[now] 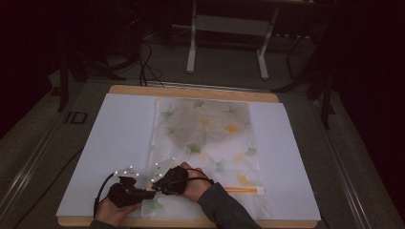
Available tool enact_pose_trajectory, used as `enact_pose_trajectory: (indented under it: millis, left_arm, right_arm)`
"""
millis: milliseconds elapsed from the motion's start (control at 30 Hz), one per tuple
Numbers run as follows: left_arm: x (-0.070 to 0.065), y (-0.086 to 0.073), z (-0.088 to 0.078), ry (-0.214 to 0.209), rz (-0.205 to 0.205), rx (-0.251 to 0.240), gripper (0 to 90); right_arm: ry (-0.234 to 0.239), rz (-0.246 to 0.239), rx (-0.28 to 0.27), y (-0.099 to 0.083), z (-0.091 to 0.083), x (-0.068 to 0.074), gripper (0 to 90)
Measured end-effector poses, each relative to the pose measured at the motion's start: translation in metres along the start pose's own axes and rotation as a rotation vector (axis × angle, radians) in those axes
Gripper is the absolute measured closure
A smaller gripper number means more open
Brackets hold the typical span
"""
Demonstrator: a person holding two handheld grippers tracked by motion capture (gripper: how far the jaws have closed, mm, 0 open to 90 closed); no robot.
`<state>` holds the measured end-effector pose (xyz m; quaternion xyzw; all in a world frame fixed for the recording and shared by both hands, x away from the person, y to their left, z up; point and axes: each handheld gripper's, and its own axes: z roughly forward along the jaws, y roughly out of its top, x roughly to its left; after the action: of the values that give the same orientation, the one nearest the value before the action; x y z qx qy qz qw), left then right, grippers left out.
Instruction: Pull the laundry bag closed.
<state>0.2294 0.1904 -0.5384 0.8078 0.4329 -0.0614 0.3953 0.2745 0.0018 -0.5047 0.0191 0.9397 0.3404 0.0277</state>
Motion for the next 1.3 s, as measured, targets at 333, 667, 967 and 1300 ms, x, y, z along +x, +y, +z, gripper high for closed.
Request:
enact_pose_trajectory:
  millis: [333,667,967,1300]
  left_arm:
    - [-0.001,0.0,0.0,0.004,0.01,-0.004,88.1]
    - [-0.001,0.0,-0.001,0.005,0.016,-0.007,88.1]
    - [-0.001,0.0,-0.002,0.009,0.023,-0.015,88.1]
    - [-0.001,0.0,-0.003,0.008,0.032,-0.016,88.1]
  right_arm:
    - [0.017,0.016,0.001,-0.005,0.001,-0.003,84.6]
    - [0.027,0.022,0.008,-0.009,0.003,-0.005,84.7]
    - [0.025,0.023,0.02,-0.014,0.005,-0.005,84.7]
    - [0.014,0.012,0.046,-0.018,0.003,-0.003,84.8]
